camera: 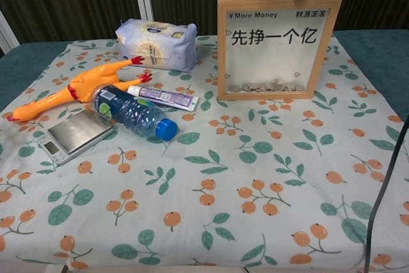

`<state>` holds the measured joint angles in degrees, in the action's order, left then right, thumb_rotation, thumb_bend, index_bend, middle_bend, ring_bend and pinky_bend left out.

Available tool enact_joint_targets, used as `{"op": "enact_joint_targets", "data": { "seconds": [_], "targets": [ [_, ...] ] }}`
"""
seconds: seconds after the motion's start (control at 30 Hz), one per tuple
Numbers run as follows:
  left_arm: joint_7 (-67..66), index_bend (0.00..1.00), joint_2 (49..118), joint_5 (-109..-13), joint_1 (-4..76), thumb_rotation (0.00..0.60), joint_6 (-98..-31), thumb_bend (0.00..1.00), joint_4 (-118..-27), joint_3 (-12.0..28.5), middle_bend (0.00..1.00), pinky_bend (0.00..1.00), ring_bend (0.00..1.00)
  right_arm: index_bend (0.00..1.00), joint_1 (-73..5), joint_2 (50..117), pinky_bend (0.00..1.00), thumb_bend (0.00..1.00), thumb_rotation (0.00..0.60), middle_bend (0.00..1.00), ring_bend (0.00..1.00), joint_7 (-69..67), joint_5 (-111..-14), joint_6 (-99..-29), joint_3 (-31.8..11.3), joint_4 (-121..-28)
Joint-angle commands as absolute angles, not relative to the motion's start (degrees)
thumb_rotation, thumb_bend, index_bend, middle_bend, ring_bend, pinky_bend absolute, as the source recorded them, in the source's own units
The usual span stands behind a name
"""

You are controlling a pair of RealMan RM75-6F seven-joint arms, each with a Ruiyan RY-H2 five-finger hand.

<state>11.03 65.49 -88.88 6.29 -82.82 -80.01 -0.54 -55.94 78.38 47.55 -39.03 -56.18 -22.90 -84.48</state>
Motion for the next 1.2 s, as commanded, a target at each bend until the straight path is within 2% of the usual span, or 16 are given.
{"op": "enact_joint_targets", "data": {
  "seconds": [0.03, 0.27, 0.37, 0.43, 0.5, 0.53, 0.73, 0.9, 1.0, 1.07, 1.2],
  "targets": [
    [10.94, 0.00, 65.48, -88.88, 6.27, 0.600, -82.74, 0.41, -79.91, -0.61, 0.00, 0.00, 0.00, 0.74, -56.40, 78.58, 0.00, 0.65, 0.600, 0.13, 0.00, 47.32, -38.51, -56.44, -22.34, -84.27],
    [11.15, 0.00, 65.65, -88.90, 6.23, 0.600, -82.77, 0.41, -79.67, -0.66, 0.00, 0.00, 0.00, 0.73, -57.13, 78.55, 0.00, 0.65, 0.600, 0.13, 0.00, 47.25, -37.78, -56.81, -21.18, -84.14],
    [11.17, 0.00, 65.67, -88.92, 6.26, 0.600, -82.74, 0.41, -79.58, -0.66, 0.00, 0.00, 0.00, 0.64, -57.44, 78.58, 0.00, 0.65, 0.600, 0.13, 0.00, 47.14, -37.46, -56.91, -20.77, -84.21],
    [11.21, 0.00, 65.64, -88.87, 6.20, 0.600, -82.88, 0.41, -79.54, -0.61, 0.00, 0.00, 0.00, 0.39, -57.64, 78.24, 0.00, 0.65, 0.600, 0.11, 0.00, 47.09, -36.91, -56.70, -20.20, -84.47],
    [11.17, 0.00, 65.65, -88.82, 6.17, 0.600, -82.91, 0.41, -79.54, -0.59, 0.00, 0.00, 0.00, 0.09, -57.60, 77.85, 0.00, 0.62, 0.600, 0.07, 0.00, 46.20, -37.08, -56.76, -20.17, -84.80],
    [11.12, 0.00, 65.70, -88.79, 6.16, 0.600, -82.89, 0.41, -79.51, -0.60, 0.00, 0.00, 0.00, 0.01, -57.47, 77.53, 0.00, 0.57, 0.600, 0.05, 0.00, 45.43, -37.57, -56.86, -20.10, -85.03],
    [10.92, 0.00, 65.73, -88.95, 6.20, 0.600, -82.98, 0.41, -79.66, -0.60, 0.00, 0.00, 0.00, 0.00, -55.37, 75.71, 0.00, 0.48, 0.600, 0.00, 0.00, 39.53, -43.10, -59.47, -20.04, -87.09],
    [10.90, 0.00, 65.61, -88.86, 6.03, 0.600, -83.32, 0.41, -79.87, -0.53, 0.00, 0.00, 0.00, 0.00, -49.04, 70.94, 0.00, 0.47, 0.600, 0.00, 0.00, 32.77, -54.14, -68.36, -18.55, -95.15],
    [10.98, 0.00, 65.52, -88.91, 5.89, 0.600, -83.65, 0.41, -79.98, -0.49, 0.00, 0.00, 0.00, 0.00, -41.76, 66.84, 0.00, 0.47, 0.600, 0.00, 0.00, 30.36, -62.74, -76.89, -14.09, -101.71],
    [10.99, 0.00, 65.39, -89.02, 5.81, 0.600, -83.95, 0.41, -80.06, -0.46, 0.00, 0.00, 0.00, 0.00, -35.55, 64.44, 0.00, 0.46, 0.600, 0.00, 0.00, 28.25, -68.56, -82.82, -9.46, -105.06],
    [10.74, 0.00, 65.00, -89.18, 5.63, 0.600, -84.65, 0.41, -80.41, -0.30, 0.00, 0.00, 0.00, 0.00, -23.58, 62.59, 0.00, 0.43, 0.600, 0.00, 0.00, 22.63, -77.04, -92.31, -0.02, -105.31]
  ]
}}
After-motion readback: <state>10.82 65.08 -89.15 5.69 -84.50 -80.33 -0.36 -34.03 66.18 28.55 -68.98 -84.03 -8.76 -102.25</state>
